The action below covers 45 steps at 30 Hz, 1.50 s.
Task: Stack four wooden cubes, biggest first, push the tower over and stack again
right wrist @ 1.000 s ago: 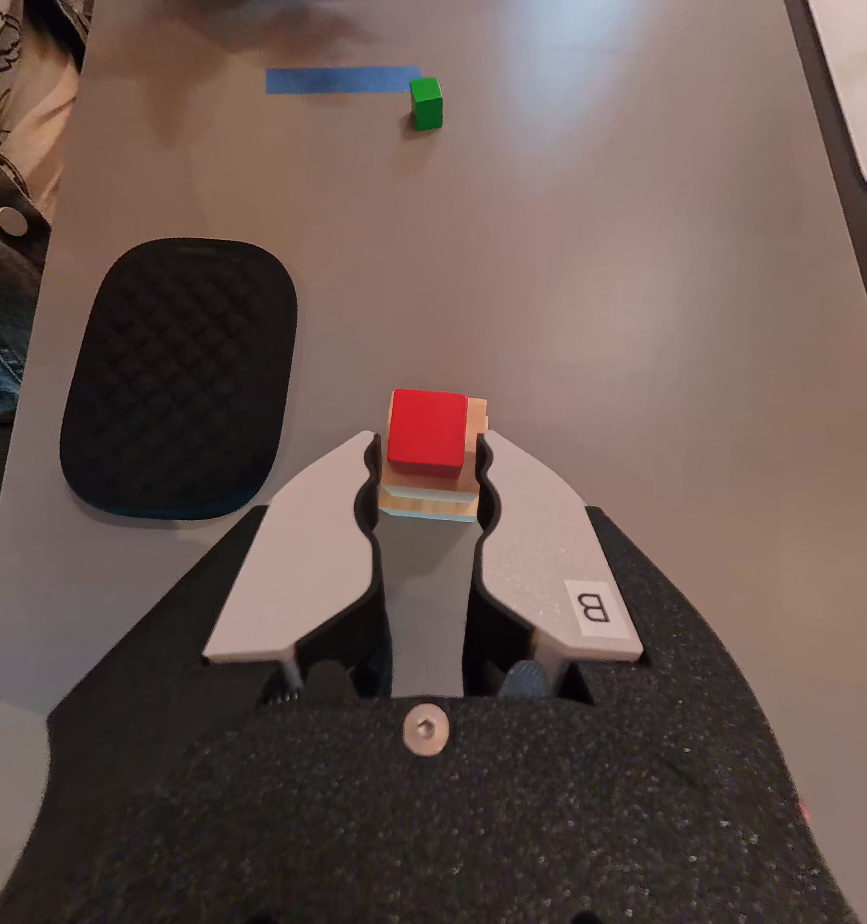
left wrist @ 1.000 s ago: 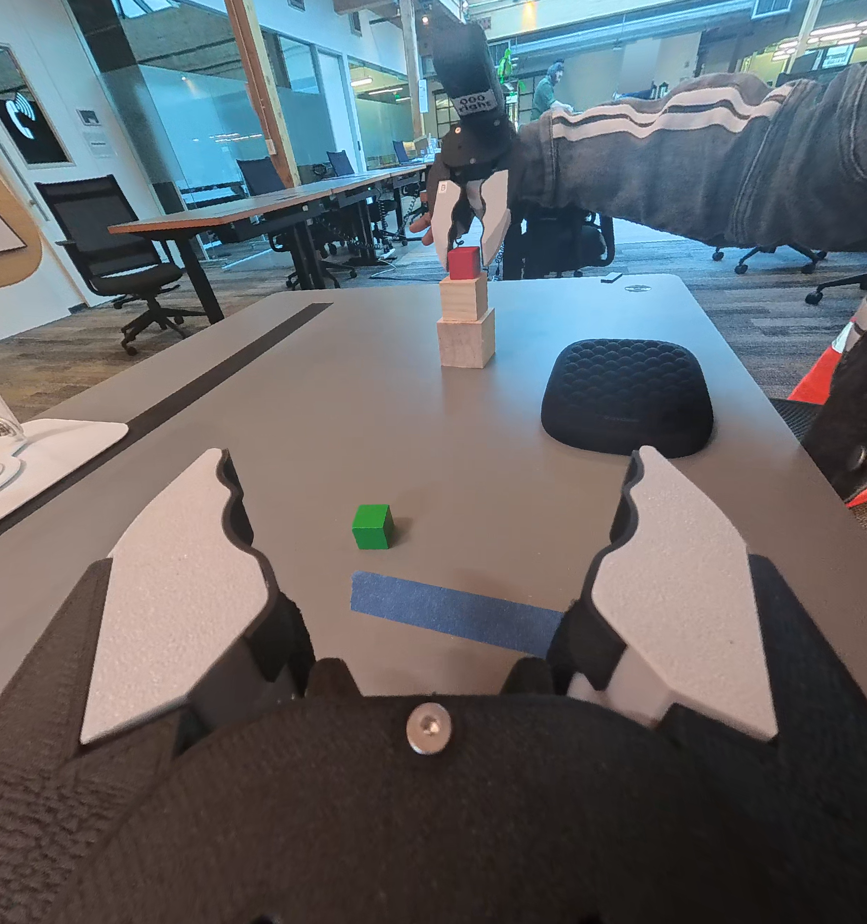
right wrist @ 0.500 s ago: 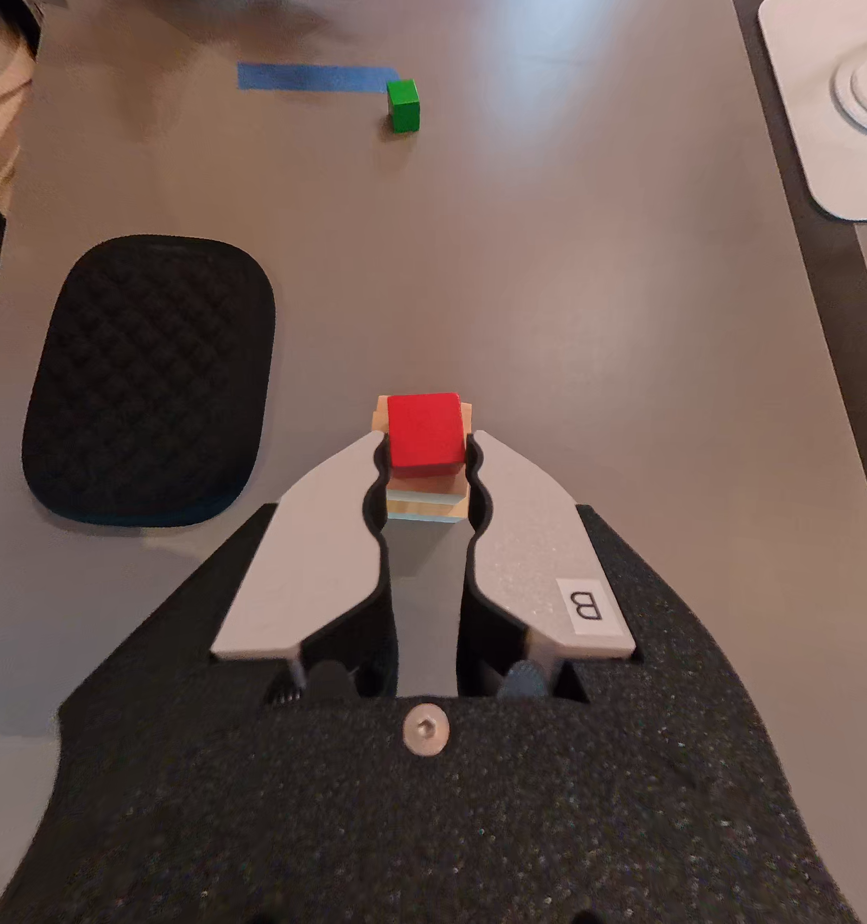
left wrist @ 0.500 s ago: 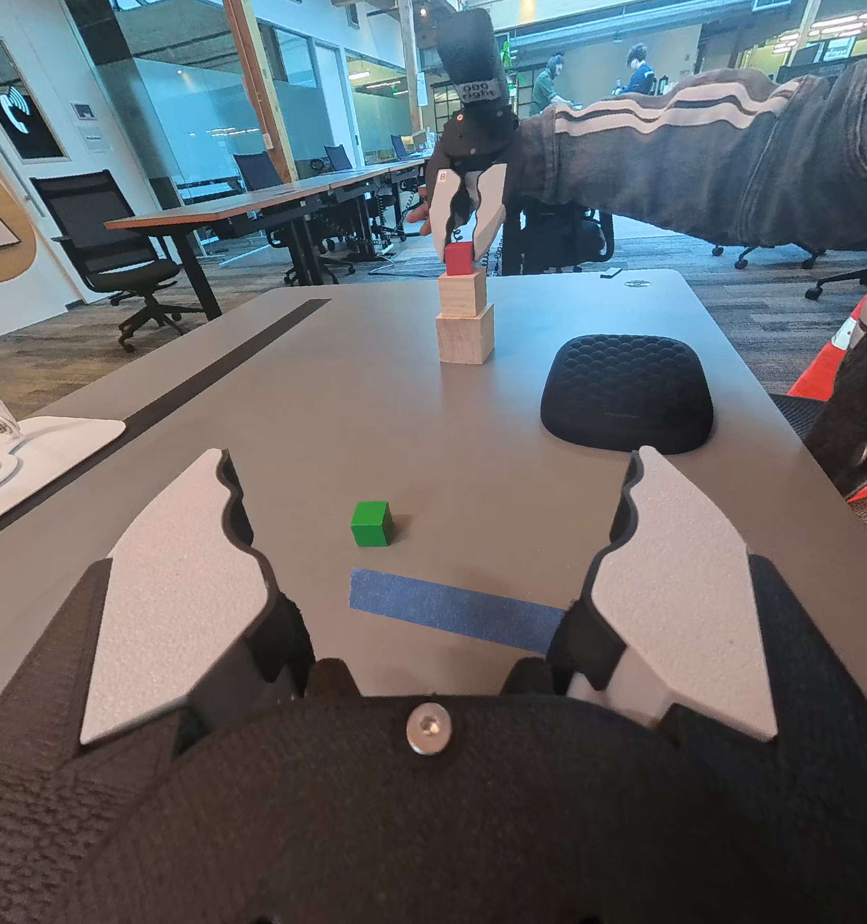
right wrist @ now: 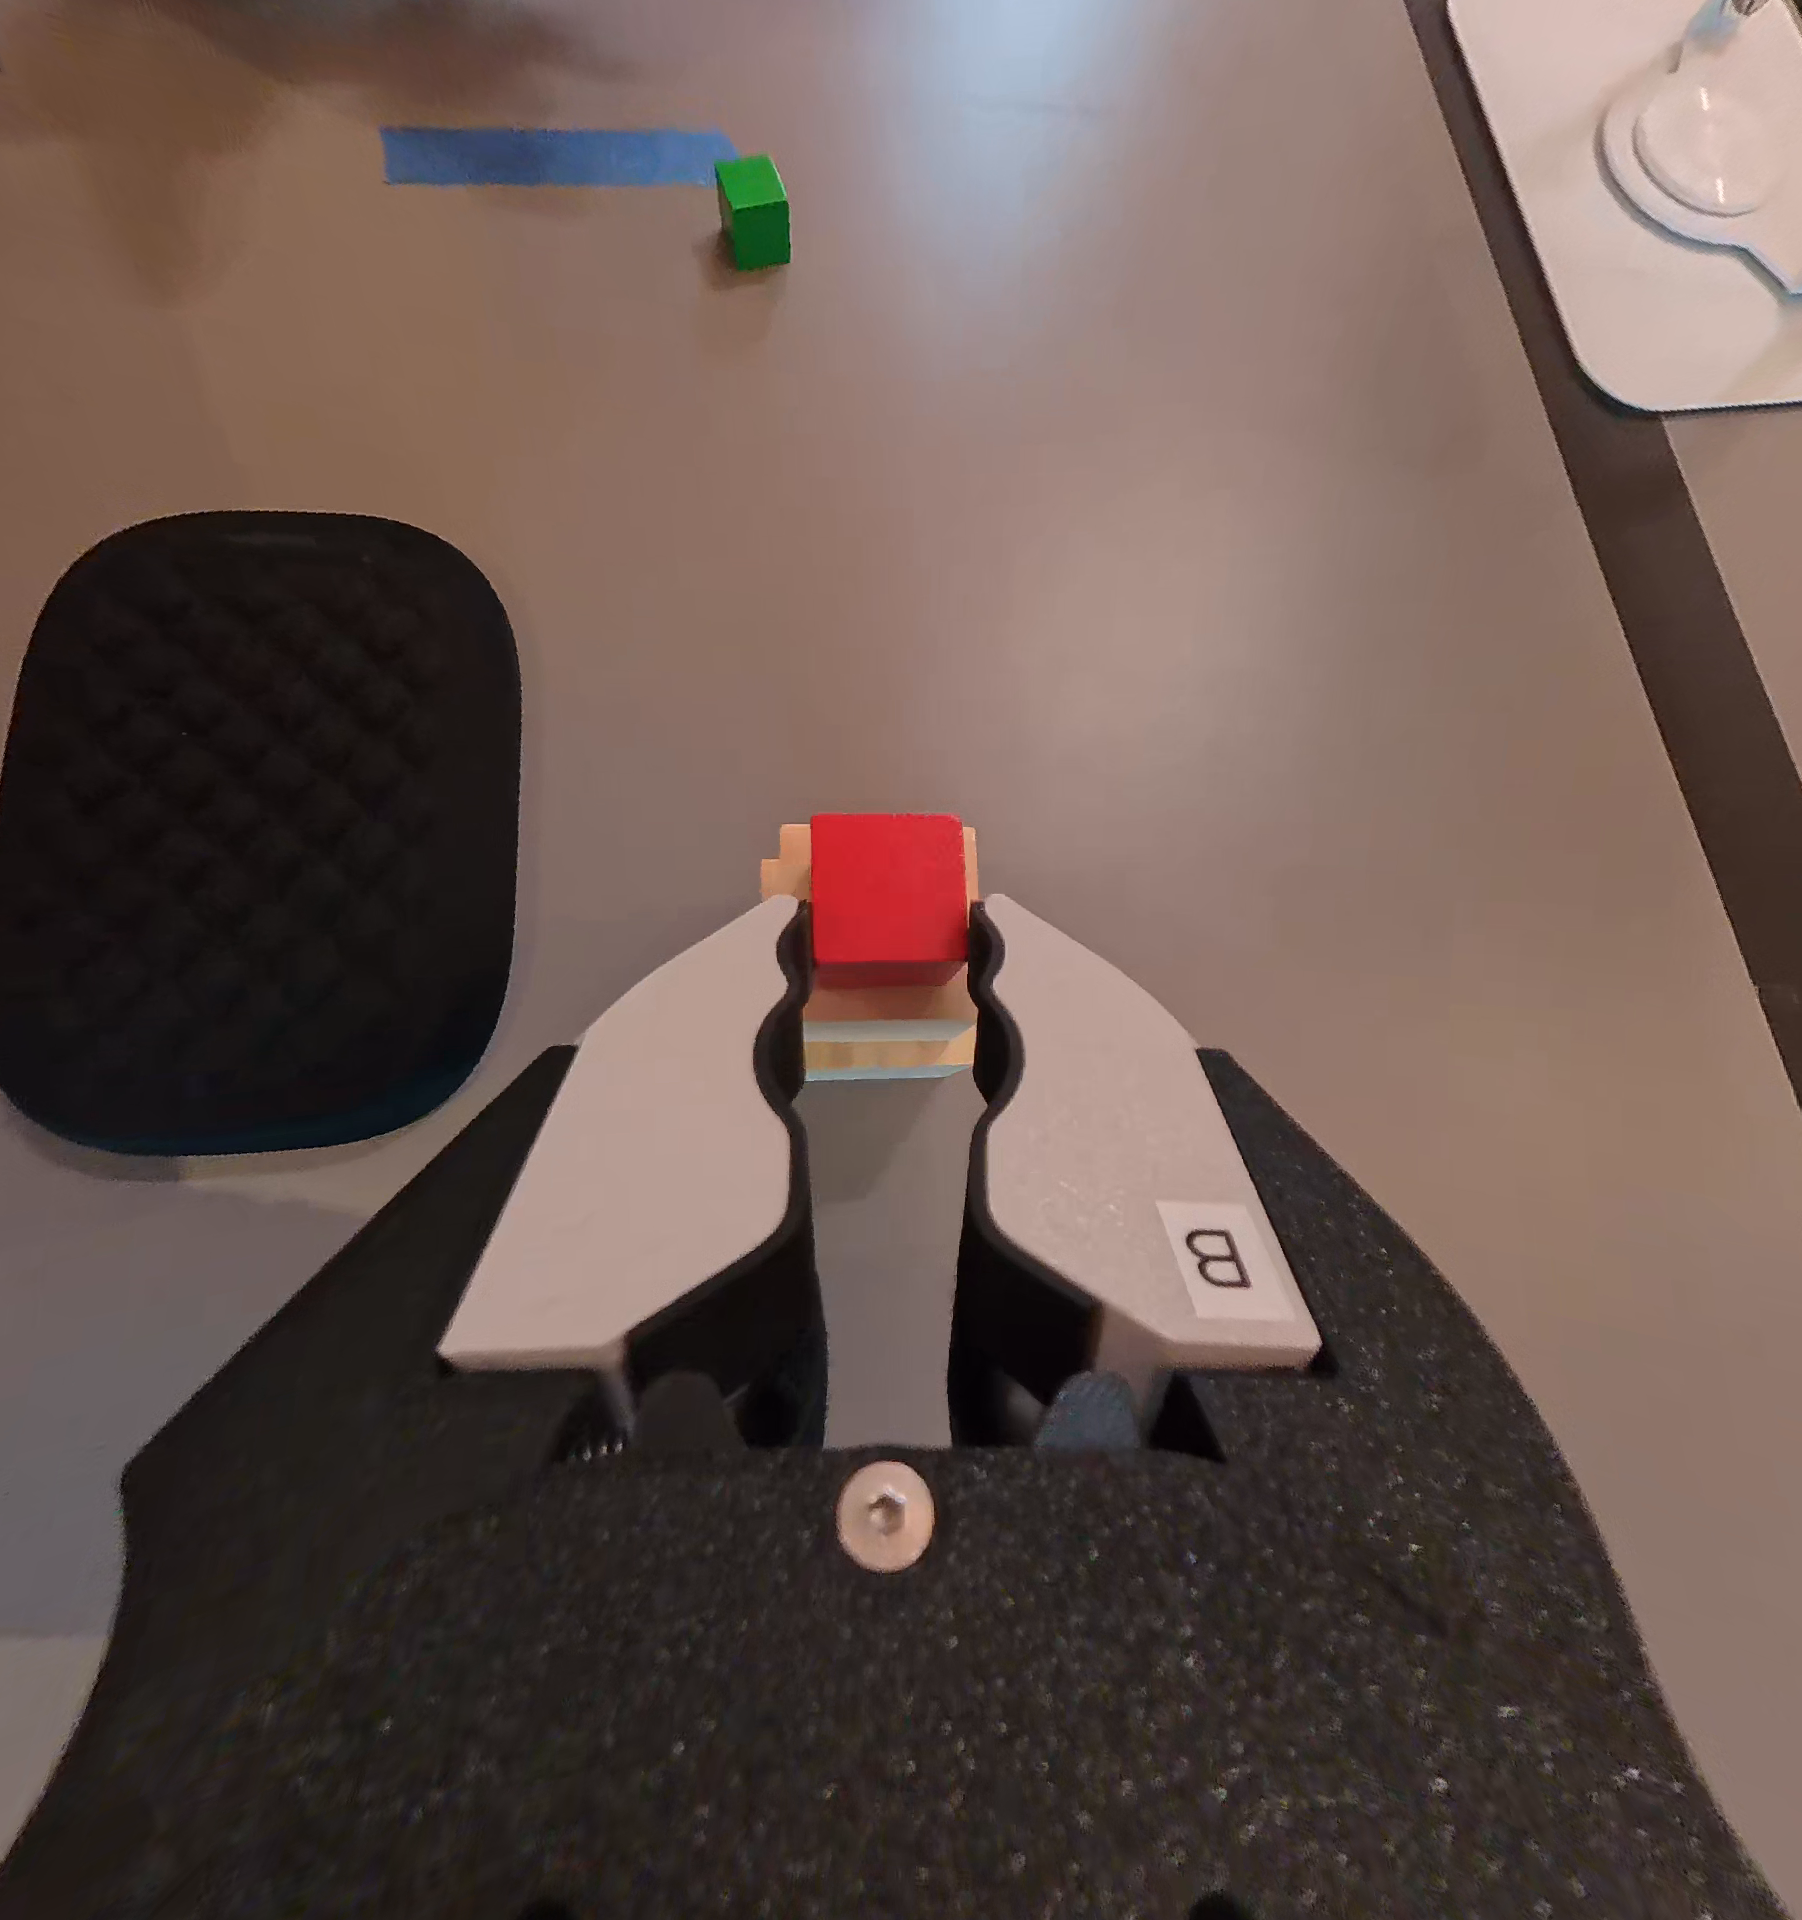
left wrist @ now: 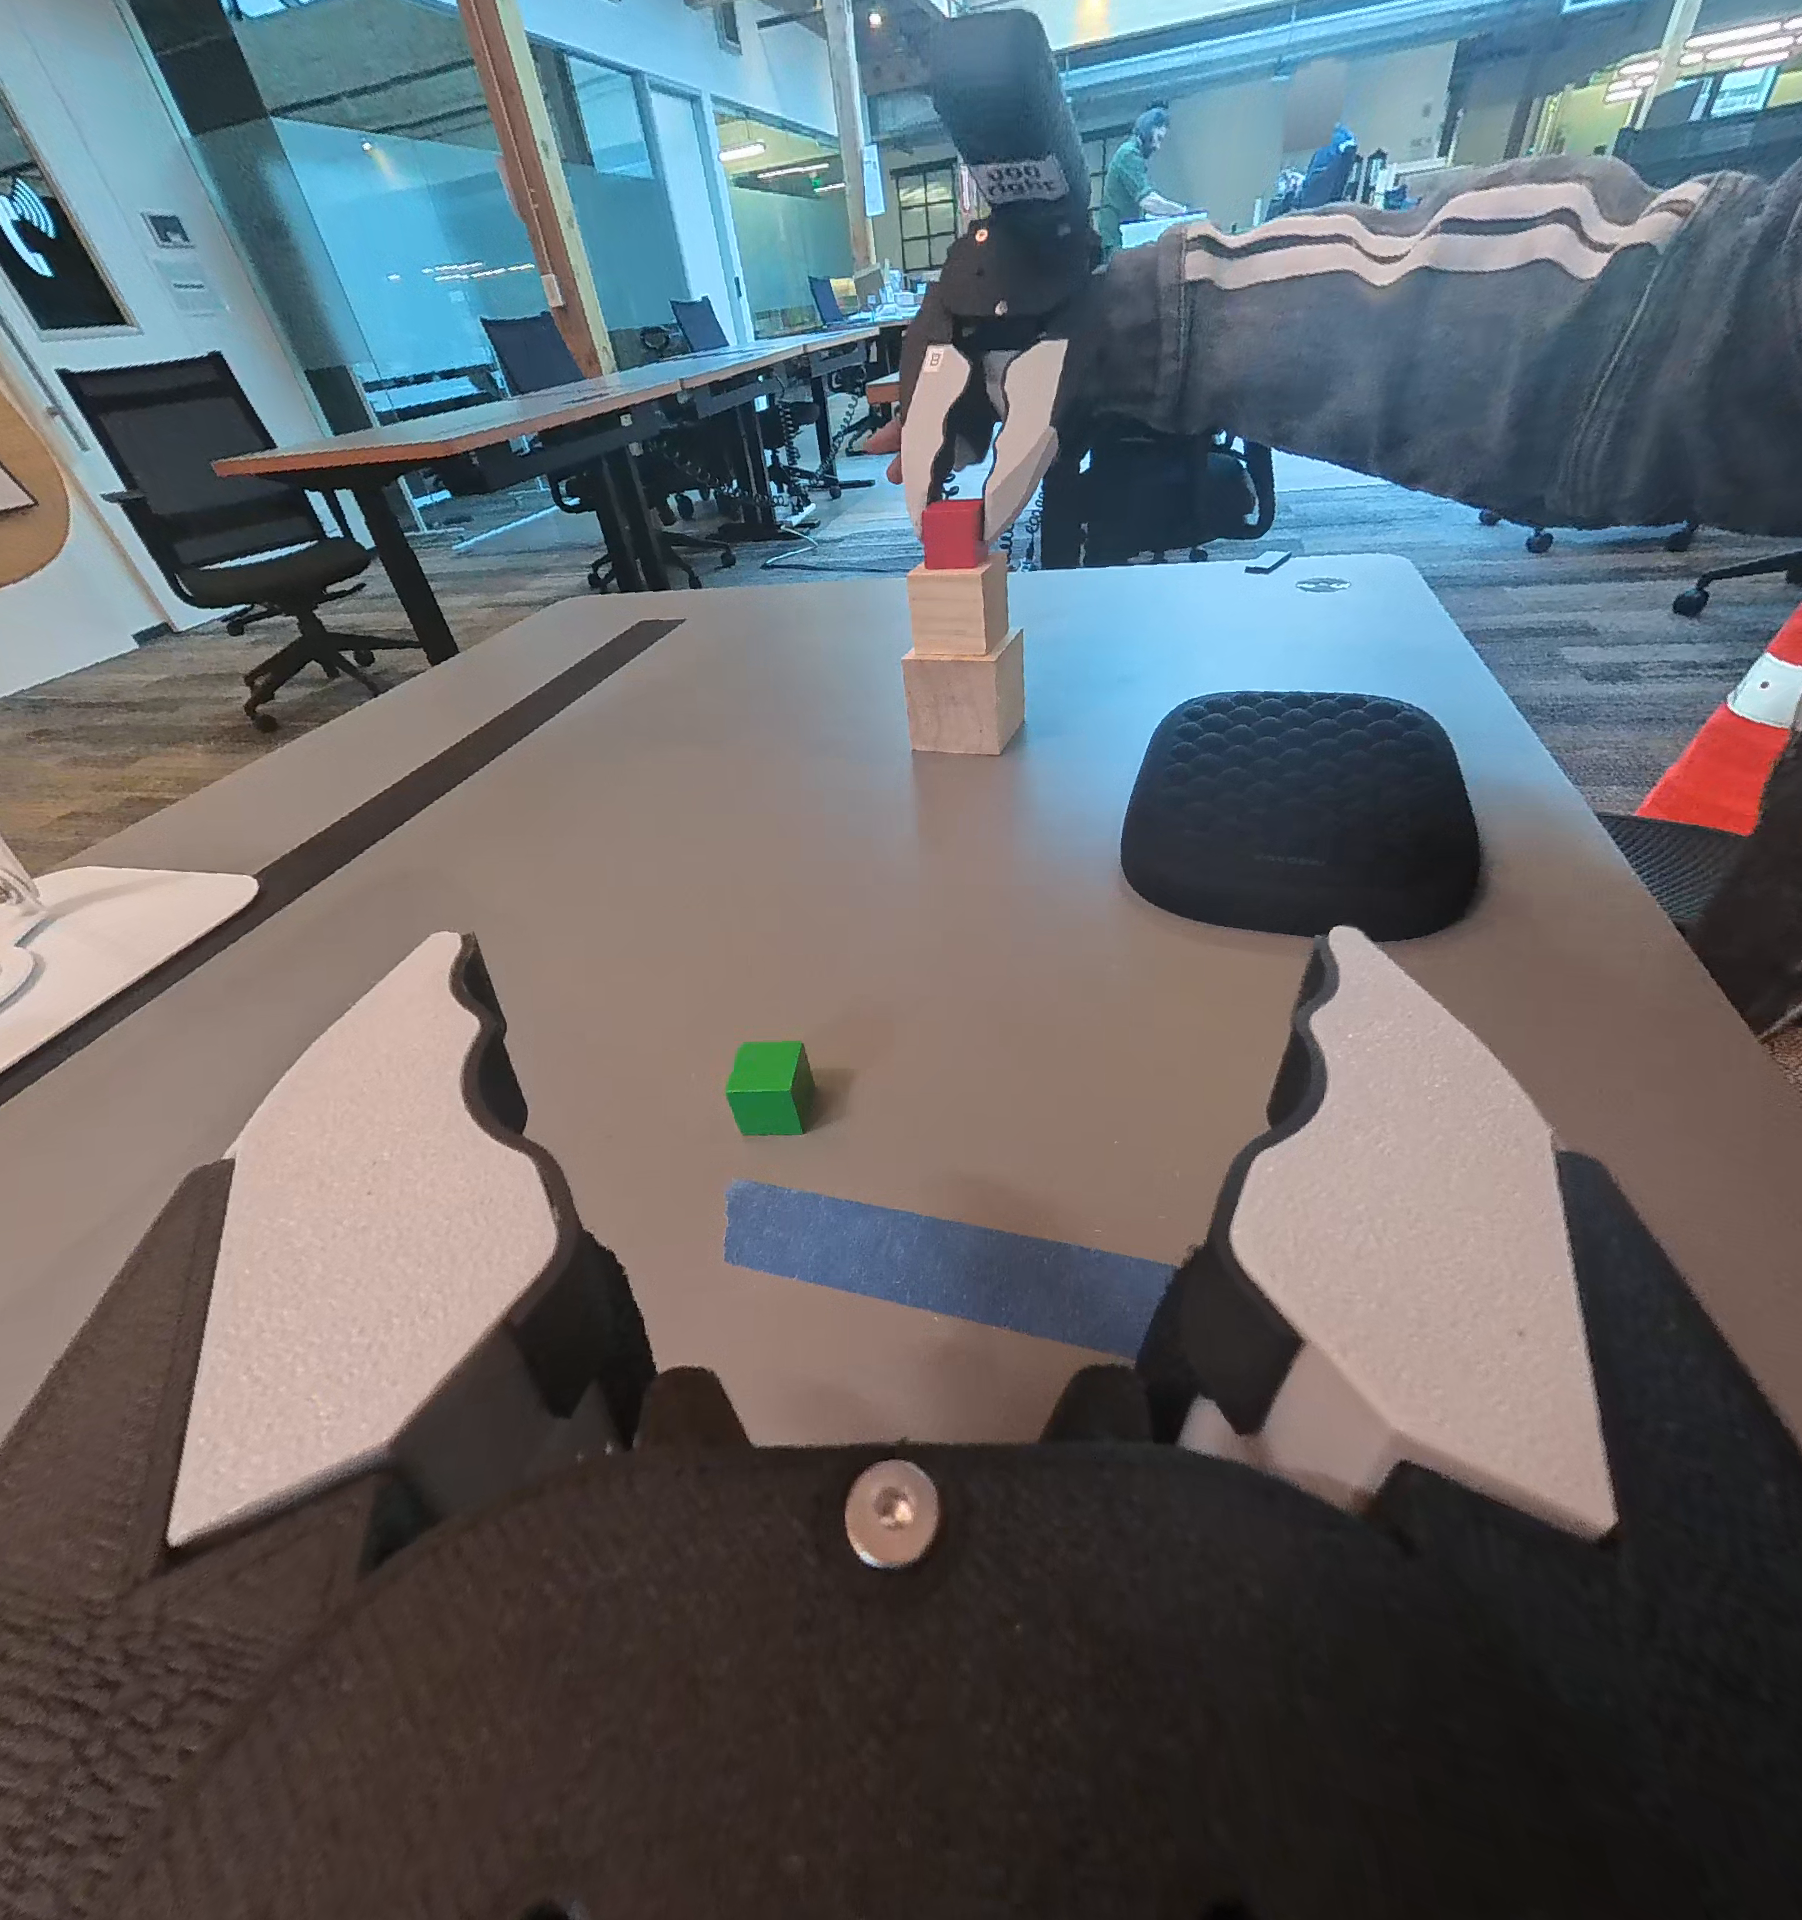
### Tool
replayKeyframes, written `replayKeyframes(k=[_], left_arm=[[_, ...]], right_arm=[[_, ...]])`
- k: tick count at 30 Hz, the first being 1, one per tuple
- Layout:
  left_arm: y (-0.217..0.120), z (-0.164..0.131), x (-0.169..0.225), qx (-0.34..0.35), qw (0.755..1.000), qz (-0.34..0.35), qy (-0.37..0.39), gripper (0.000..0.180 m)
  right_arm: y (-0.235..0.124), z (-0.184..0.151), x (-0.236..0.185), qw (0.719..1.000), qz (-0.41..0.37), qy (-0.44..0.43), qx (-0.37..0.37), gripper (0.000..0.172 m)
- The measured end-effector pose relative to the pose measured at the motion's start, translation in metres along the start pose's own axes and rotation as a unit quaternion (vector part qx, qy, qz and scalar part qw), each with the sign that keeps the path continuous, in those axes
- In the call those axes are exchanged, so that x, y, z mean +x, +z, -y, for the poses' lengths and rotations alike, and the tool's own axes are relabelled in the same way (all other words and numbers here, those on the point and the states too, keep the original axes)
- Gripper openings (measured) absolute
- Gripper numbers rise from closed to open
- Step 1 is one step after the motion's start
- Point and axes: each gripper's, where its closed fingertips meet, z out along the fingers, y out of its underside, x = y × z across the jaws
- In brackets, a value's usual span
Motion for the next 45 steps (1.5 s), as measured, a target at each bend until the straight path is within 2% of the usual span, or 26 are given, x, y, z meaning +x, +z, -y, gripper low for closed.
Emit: replayKeyframes(k=[5, 7, 10, 14, 15, 17, 20, 24, 28, 32, 37, 39, 42, 45], left_arm=[[0.0, -0.001, 0.0, -0.002, 1.0, 0.0, 0.0, 0.14], [0.0, -0.001, 0.0, -0.002, 1.0, 0.0, 0.0, 0.14], [0.001, -0.002, 0.0, -0.003, 1.0, 0.0, 0.0, 0.14], [0.001, -0.002, 0.0, -0.003, 1.0, 0.001, -0.001, 0.14], [0.001, -0.002, 0.0, -0.003, 1.0, 0.001, -0.002, 0.14], [0.001, -0.002, 0.0, -0.003, 1.0, 0.001, -0.003, 0.14], [0.001, -0.002, 0.0, -0.004, 1.0, 0.0, -0.001, 0.14], [0.0, -0.001, -0.001, -0.001, 1.0, 0.001, -0.001, 0.14], [-0.001, 0.0, -0.004, 0.004, 1.0, 0.007, -0.005, 0.14], [-0.002, 0.001, -0.005, 0.005, 1.0, 0.009, -0.004, 0.14], [-0.002, 0.002, -0.004, 0.005, 1.0, 0.008, 0.0, 0.14], [-0.001, 0.002, -0.003, 0.003, 1.0, 0.007, 0.001, 0.14], [-0.001, 0.0, -0.003, 0.0, 1.0, 0.006, 0.001, 0.14], [0.0, -0.001, -0.002, -0.002, 1.0, 0.004, 0.002, 0.14]], right_arm=[[0.0, -0.002, 0.0, 1.0, -0.007, 0.006, 0.002, 0.028], [0.0, -0.004, 0.002, 1.0, -0.014, 0.013, 0.0, 0.039], [-0.005, 0.0, 0.004, 1.0, -0.025, 0.016, 0.009, 0.046], [-0.016, 0.041, 0.005, 0.997, -0.063, 0.012, 0.032, 0.07], [-0.016, 0.054, 0.004, 0.997, -0.078, 0.005, 0.025, 0.078], [-0.006, 0.079, -0.002, 0.995, -0.098, -0.02, -0.011, 0.08], [0.035, 0.114, -0.029, 0.992, -0.052, -0.095, -0.063, 0.072], [0.114, 0.143, -0.054, 0.981, 0.037, -0.161, -0.102, 0.065], [0.186, 0.149, -0.058, 0.976, 0.099, -0.155, -0.119, 0.06], [0.229, 0.141, -0.055, 0.968, 0.126, -0.151, -0.158, 0.055], [0.254, 0.131, -0.051, 0.956, 0.131, -0.164, -0.204, 0.04], [0.258, 0.128, -0.051, 0.954, 0.135, -0.166, -0.211, 0.022], [0.249, 0.132, -0.053, 0.956, 0.138, -0.166, -0.199, 0.022], [0.22, 0.146, -0.053, 0.965, 0.119, -0.161, -0.168, 0.022]])
